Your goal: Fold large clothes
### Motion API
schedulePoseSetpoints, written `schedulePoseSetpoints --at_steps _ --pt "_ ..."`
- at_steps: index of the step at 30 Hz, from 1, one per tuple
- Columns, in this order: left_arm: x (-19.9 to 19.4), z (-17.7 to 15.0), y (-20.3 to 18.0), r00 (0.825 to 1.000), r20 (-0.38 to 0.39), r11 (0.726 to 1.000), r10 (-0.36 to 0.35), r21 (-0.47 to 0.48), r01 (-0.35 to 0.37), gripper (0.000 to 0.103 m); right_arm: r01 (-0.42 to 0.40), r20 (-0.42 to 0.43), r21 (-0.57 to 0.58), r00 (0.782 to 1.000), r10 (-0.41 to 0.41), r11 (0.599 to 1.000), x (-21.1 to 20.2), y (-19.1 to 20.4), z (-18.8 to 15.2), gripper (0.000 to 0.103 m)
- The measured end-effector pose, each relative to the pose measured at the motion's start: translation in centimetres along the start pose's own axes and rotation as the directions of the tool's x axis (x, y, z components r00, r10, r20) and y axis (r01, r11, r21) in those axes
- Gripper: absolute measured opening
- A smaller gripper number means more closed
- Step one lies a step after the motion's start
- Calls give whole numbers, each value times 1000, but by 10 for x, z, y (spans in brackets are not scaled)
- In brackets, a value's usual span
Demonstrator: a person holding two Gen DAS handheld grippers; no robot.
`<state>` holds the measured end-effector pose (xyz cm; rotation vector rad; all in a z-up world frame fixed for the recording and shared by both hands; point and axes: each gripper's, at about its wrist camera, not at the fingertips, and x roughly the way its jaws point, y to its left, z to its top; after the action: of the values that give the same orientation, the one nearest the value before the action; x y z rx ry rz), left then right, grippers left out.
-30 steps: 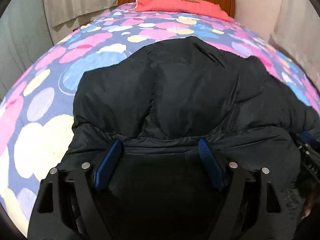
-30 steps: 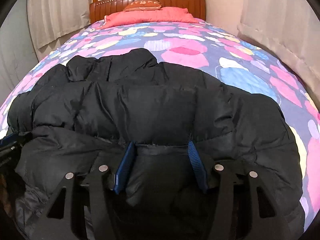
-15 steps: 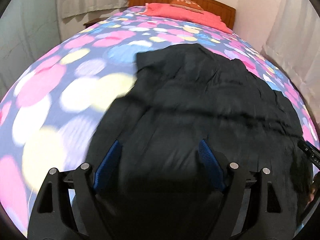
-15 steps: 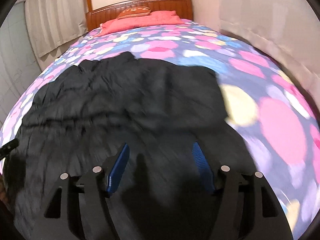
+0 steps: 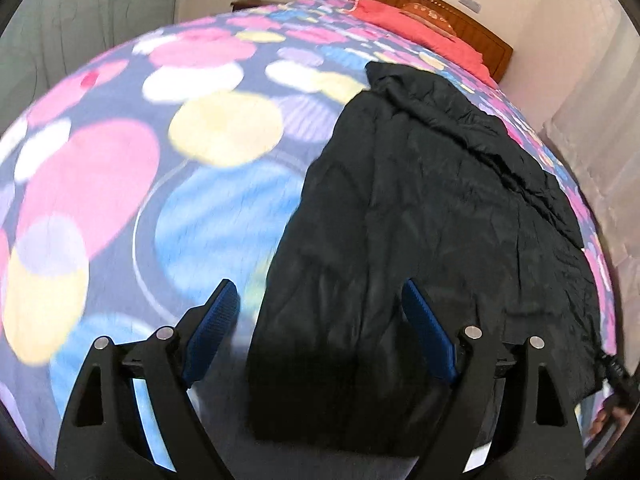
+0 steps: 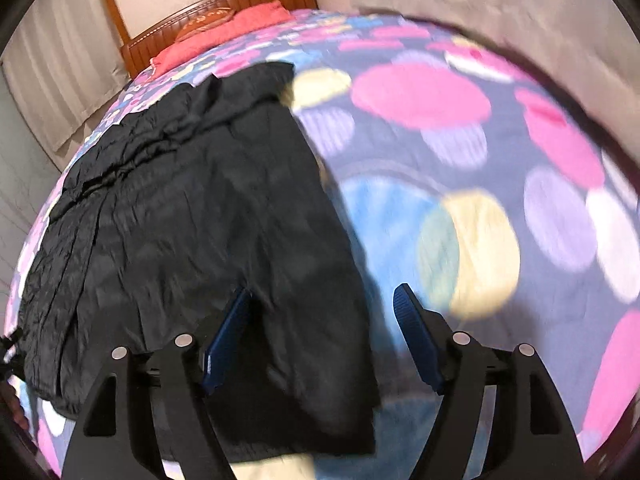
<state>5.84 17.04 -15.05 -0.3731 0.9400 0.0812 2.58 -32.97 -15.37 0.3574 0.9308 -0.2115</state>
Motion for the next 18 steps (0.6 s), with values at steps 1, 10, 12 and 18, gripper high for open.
schedulePoseSetpoints --at_steps 1,10,12,18 --pt "1 -3 2 1000 -13 1000 -18 -15 18 84 -18 -9 18 1000 18 1000 1 -3 -4 73" --pt "2 -13 14 992 10 986 -129 -100 130 84 -84 -9 16 996 85 996 0 13 -28 73" --pt "3 -13 11 991 10 987 -133 -93 133 79 -94 -7 4 996 94 996 -1 18 -32 65" --pt "3 -20 6 988 -4 987 -152 -50 152 66 -120 -10 1 993 120 993 -3 24 -33 47"
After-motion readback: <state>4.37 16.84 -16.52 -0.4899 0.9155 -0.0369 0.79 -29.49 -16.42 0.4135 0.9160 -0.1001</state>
